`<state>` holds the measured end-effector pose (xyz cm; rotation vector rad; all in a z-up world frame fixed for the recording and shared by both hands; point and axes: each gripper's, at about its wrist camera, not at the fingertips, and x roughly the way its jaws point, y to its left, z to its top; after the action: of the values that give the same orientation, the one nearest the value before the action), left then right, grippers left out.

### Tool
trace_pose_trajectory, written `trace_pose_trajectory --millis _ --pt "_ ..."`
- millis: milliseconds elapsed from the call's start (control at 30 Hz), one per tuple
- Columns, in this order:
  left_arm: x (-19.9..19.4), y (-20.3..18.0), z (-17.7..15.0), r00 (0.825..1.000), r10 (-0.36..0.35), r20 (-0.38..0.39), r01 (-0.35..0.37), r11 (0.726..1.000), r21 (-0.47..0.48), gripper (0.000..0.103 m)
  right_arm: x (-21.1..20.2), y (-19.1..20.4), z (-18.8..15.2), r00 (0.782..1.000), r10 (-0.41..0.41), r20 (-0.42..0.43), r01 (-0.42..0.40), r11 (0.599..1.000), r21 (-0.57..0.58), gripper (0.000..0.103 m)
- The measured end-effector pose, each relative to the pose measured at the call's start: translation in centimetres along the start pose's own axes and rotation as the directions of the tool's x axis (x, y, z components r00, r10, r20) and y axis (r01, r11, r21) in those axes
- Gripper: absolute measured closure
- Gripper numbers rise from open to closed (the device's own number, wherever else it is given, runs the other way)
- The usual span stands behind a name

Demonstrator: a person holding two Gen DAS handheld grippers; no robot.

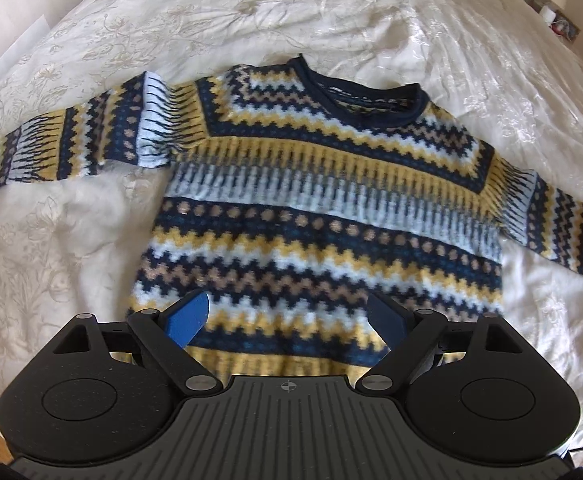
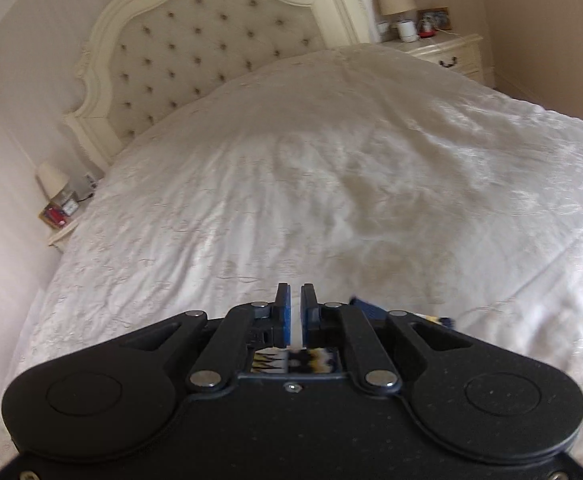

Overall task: Fold small clothes
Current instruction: 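Lift the cuff with the right gripper and carry it across the sweater body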

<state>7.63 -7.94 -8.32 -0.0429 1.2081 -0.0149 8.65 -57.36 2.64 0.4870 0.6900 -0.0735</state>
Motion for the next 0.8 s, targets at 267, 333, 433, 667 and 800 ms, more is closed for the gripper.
trace_pose_trajectory --millis 267,333,433,667,800 --pt "0.9 7.0 0.7 1.0 0.031 -0.002 -0.031 1.0 0.007 0.016 6.0 13.6 -4.3 0.983 0.153 -0.1 -0.163 0.981 -0.103 0.088" --pt "1.2 8.2 0.9 0.999 0.037 -0.004 -0.037 0.999 0.012 0.016 7.8 15.5 -6.3 0.986 0.113 -0.127 -0.133 0.978 -0.161 0.083" --pt "1.7 9.5 1.1 1.0 0.029 0.001 -0.029 0.999 0.027 0.017 9.3 17.9 -10.2 0.987 0.02 -0.158 -0.058 0.969 -0.24 0.074" --pt "2.4 8.7 1.8 0.998 -0.04 0.038 0.036 0.993 0.11 0.016 8.5 16.5 -15.6 0.988 -0.123 -0.097 0.091 0.954 -0.287 0.039" --pt "2.7 6.6 2.3 0.997 -0.062 0.044 0.056 0.991 0.12 0.016 7.2 13.9 -16.0 0.986 -0.153 0.063 0.164 0.949 -0.271 0.001"
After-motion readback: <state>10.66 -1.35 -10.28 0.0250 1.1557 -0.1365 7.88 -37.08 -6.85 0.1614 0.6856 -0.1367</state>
